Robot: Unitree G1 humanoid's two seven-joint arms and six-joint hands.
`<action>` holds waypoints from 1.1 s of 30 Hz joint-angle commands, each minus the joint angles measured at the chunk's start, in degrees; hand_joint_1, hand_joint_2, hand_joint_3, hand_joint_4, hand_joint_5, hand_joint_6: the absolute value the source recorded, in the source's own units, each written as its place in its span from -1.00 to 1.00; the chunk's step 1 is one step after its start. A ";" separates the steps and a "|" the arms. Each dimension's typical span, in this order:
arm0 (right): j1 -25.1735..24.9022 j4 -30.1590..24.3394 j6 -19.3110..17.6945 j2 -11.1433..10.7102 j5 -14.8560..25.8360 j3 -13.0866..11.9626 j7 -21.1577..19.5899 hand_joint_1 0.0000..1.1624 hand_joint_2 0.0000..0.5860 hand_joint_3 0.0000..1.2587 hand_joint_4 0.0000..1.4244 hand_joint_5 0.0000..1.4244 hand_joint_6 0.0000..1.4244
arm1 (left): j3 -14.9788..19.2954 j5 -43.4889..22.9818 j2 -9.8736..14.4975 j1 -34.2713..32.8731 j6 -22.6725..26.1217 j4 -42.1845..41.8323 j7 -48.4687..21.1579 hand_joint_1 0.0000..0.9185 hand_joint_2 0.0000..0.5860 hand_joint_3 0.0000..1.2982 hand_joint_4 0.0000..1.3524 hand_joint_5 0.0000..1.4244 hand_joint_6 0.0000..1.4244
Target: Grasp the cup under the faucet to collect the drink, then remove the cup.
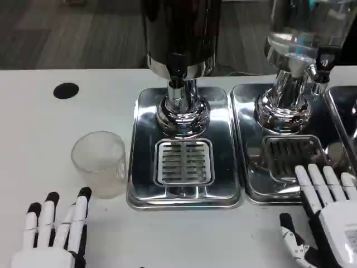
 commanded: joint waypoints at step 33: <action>0.94 -0.06 -0.98 -0.05 2.47 -0.77 -0.84 -0.71 0.56 -0.93 -1.00 -1.00 -1.00 | 2.80 -0.23 -0.59 0.80 0.11 -7.60 -0.70 -1.00 -0.85 -1.00 -1.00 -0.99 -1.00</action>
